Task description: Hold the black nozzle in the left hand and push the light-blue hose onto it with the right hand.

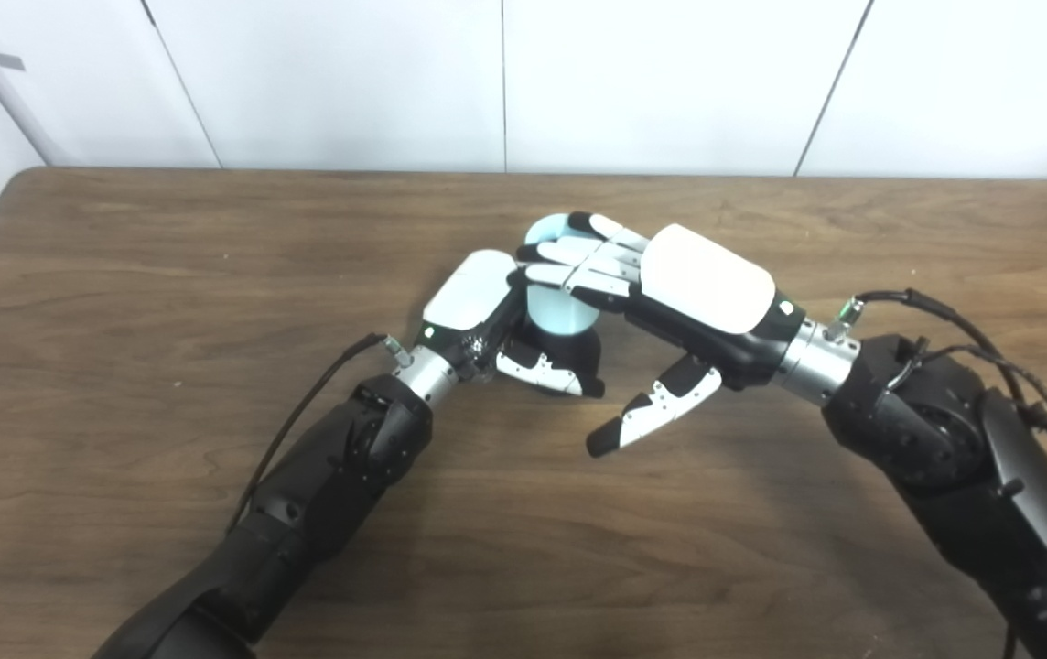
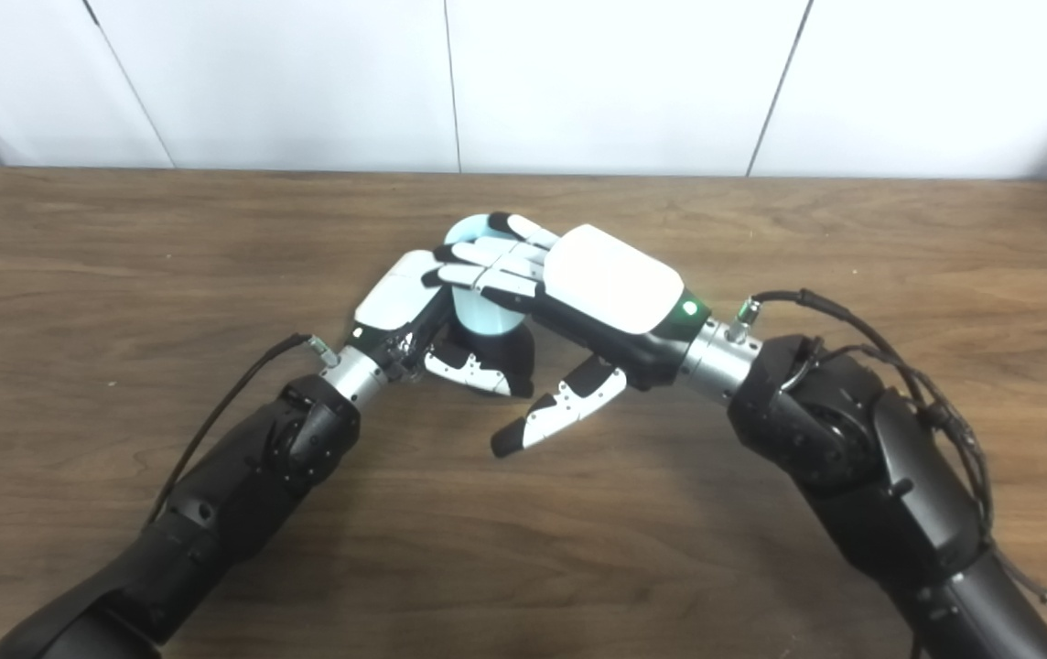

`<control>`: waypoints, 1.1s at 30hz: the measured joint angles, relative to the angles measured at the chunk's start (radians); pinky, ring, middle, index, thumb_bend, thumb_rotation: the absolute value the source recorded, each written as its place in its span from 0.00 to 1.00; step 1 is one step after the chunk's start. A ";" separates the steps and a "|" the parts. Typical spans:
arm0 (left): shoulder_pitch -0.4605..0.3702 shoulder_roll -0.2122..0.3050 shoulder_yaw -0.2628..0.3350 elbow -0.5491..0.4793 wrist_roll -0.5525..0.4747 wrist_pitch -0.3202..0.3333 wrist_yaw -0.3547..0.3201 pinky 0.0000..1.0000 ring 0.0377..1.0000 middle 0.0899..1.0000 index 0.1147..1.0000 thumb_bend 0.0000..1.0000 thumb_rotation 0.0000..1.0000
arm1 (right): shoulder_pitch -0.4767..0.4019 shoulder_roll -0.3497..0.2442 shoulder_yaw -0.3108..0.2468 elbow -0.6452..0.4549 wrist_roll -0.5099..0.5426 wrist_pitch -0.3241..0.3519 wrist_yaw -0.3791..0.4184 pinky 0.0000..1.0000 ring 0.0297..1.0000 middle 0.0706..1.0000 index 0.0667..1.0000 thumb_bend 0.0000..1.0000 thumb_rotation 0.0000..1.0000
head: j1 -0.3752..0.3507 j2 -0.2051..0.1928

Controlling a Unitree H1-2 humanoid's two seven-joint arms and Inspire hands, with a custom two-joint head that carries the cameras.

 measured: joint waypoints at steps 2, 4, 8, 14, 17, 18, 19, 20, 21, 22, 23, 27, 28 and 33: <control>0.001 0.001 0.001 0.000 0.000 0.001 0.000 0.29 0.35 0.43 0.49 0.50 0.00 | 0.001 0.013 -0.001 0.000 0.002 0.016 0.000 0.85 0.94 0.97 0.94 0.66 0.86 | -0.002 0.002; 0.001 0.002 0.001 -0.001 0.000 0.001 0.000 0.28 0.35 0.42 0.50 0.50 0.00 | 0.003 0.015 -0.002 0.000 0.005 0.024 0.000 0.84 0.93 0.97 0.93 0.66 0.84 | -0.003 0.003; 0.001 0.002 0.001 -0.001 0.000 0.001 0.000 0.28 0.35 0.42 0.49 0.50 0.00 | 0.002 0.016 -0.001 0.000 0.006 0.025 0.000 0.84 0.94 0.97 0.93 0.66 0.85 | -0.003 0.003; 0.002 0.003 0.000 -0.004 0.000 0.003 0.000 0.28 0.35 0.43 0.49 0.50 0.00 | 0.003 0.016 -0.005 0.000 0.010 0.018 -0.009 0.82 0.93 0.95 0.91 0.63 0.81 | -0.002 0.006; 0.001 0.002 0.000 -0.005 0.000 0.003 0.000 0.29 0.36 0.43 0.49 0.50 0.00 | 0.012 0.021 -0.023 0.009 0.011 -0.013 -0.044 0.69 0.84 0.91 0.90 0.60 0.67 | 0.002 0.003; 0.001 0.002 -0.001 -0.005 0.000 0.003 0.000 0.29 0.36 0.43 0.49 0.50 0.00 | 0.021 0.034 -0.037 0.015 0.016 -0.036 -0.064 0.65 0.82 0.89 0.89 0.59 0.62 | 0.002 0.003; 0.001 0.002 -0.001 -0.005 0.000 0.003 0.000 0.29 0.36 0.43 0.49 0.50 0.00 | 0.030 0.051 -0.051 0.024 0.024 -0.046 -0.087 0.60 0.78 0.87 0.87 0.59 0.53 | 0.002 0.002; 0.001 0.002 -0.001 -0.005 0.000 0.003 0.000 0.29 0.36 0.43 0.49 0.50 0.00 | 0.042 0.077 -0.076 0.031 0.030 -0.051 -0.108 0.58 0.77 0.86 0.87 0.58 0.50 | 0.000 0.000; 0.001 0.002 -0.001 -0.005 0.000 0.003 0.000 0.29 0.36 0.43 0.49 0.50 0.00 | 0.049 0.104 -0.099 0.035 0.034 -0.052 -0.133 0.57 0.75 0.84 0.85 0.58 0.43 | -0.002 -0.002; 0.001 0.002 -0.001 -0.005 0.000 0.003 0.000 0.29 0.37 0.43 0.48 0.50 0.00 | 0.052 0.131 -0.125 0.036 0.047 -0.053 -0.157 0.56 0.74 0.81 0.83 0.58 0.34 | -0.002 -0.002; 0.001 0.002 -0.001 -0.005 0.000 0.003 0.000 0.30 0.37 0.43 0.47 0.50 0.00 | 0.050 0.160 -0.158 0.034 0.073 -0.054 -0.181 0.56 0.72 0.80 0.81 0.58 0.32 | -0.002 -0.002; 0.000 0.002 -0.002 -0.005 0.000 0.003 0.000 0.30 0.37 0.43 0.47 0.50 0.00 | 0.007 0.264 -0.272 -0.010 0.207 0.040 -0.237 0.52 0.66 0.76 0.78 0.67 0.32 | -0.005 -0.006; 0.000 0.001 -0.002 -0.004 0.000 0.003 0.000 0.30 0.37 0.43 0.47 0.50 0.00 | -0.007 0.289 -0.295 -0.032 0.265 0.097 -0.240 0.52 0.65 0.76 0.78 0.68 0.35 | -0.005 -0.008; -0.003 -0.002 -0.004 0.000 0.001 0.003 0.000 0.29 0.37 0.42 0.47 0.50 0.00 | -0.006 0.392 -0.421 -0.037 0.461 0.351 -0.276 0.48 0.61 0.72 0.74 0.76 0.36 | -0.003 -0.011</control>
